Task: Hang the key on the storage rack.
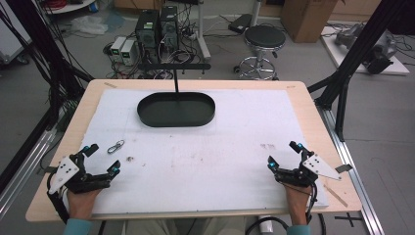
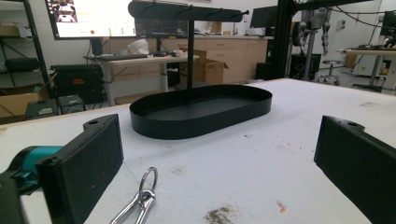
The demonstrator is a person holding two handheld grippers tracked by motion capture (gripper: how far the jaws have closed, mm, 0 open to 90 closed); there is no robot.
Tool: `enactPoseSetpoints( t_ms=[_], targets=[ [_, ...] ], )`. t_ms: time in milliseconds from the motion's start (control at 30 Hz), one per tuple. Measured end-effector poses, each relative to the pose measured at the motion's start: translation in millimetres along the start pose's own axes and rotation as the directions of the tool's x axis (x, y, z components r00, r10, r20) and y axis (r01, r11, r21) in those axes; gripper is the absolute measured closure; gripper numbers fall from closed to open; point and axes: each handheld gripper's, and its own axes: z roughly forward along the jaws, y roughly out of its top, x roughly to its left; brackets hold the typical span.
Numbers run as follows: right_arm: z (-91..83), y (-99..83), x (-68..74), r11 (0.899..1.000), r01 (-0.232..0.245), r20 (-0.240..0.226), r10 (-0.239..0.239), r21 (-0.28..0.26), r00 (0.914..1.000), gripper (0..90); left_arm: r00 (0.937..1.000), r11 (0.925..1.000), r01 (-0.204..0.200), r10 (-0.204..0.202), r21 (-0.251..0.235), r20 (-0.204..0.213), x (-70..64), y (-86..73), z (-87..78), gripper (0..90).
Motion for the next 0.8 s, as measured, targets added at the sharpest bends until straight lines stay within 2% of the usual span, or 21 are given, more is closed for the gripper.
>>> enactPoseSetpoints(
  t_ms=[133, 233, 333, 700, 767, 800],
  targets=[
    [0.5, 0.3, 0.0, 1.0, -0.002, 0.006, 0.002, 0.011, 1.0, 0.8, 0.9999, 0.9999, -0.011, 0.011, 0.001, -0.006, -0.9, 0.1, 0.0, 1.7],
    [0.1, 0.2, 1.3, 1.0, 0.008, 0.007, -0.008, 0.009, 0.9999, 0.8, 1.0, 1.0, 0.001, -0.001, 0.0, -0.007, -0.3, 0.1, 0.1, 1.7],
    [0.1, 0.2, 1.3, 1.0, 0.003, 0.009, -0.003, 0.011, 1.0, 0.8, 1.0, 1.0, -0.004, 0.004, 0.001, -0.006, -0.7, 0.1, 0.2, 1.7],
    [0.0, 0.3, 1.2, 1.0, 0.006, 0.008, -0.006, 0.01, 1.0, 0.8, 0.9994, 0.9995, 0.032, -0.032, 0.003, -0.017, 2.6, 0.6, 0.6, 1.7],
    [0.2, 0.2, 1.2, 1.0, 0.002, 0.005, -0.002, 0.007, 1.0, 0.8, 0.9988, 0.9988, 0.044, -0.044, 0.018, -0.022, 3.4, 1.3, 1.1, 1.7],
    [0.2, 0.2, 1.2, 1.0, 0.002, 0.005, -0.002, 0.007, 1.0, 0.8, 0.9986, 0.9978, 0.049, -0.048, 0.045, -0.023, 4.5, 2.4, 1.5, 1.7]
  ],
)
